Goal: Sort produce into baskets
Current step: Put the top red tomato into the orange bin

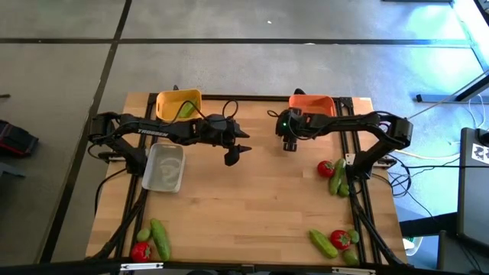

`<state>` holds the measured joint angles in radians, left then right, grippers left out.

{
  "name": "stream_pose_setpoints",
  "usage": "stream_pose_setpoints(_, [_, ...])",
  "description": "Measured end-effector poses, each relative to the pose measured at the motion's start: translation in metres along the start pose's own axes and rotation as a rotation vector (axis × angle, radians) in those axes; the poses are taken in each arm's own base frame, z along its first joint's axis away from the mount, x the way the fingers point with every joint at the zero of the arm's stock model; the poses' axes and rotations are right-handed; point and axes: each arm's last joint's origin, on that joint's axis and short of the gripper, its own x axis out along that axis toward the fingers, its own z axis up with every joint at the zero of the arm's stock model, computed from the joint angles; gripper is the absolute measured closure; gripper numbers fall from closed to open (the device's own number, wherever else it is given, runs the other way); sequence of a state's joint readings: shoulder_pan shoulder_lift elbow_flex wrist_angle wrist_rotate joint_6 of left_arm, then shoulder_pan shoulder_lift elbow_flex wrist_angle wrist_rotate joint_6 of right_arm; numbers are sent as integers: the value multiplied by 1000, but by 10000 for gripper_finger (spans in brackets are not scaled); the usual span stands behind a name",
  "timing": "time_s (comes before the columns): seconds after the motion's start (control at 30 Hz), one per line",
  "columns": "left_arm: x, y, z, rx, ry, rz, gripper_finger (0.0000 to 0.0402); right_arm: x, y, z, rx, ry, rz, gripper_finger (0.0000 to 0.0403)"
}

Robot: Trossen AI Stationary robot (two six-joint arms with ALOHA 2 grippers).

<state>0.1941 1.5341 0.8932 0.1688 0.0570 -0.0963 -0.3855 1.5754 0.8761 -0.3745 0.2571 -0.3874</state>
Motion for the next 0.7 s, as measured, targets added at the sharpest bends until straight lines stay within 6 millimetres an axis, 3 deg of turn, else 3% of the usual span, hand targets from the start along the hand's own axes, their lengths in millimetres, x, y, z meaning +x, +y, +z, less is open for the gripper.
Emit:
stream_pose_setpoints(0.4, [0,0,0,-12,0,0,156,-57,-16,3,94,-213,-14,198])
stream_pose_setpoints(0.7, [0,0,0,-13,0,0,156,-93,-34,-8,150,-250,-235,198])
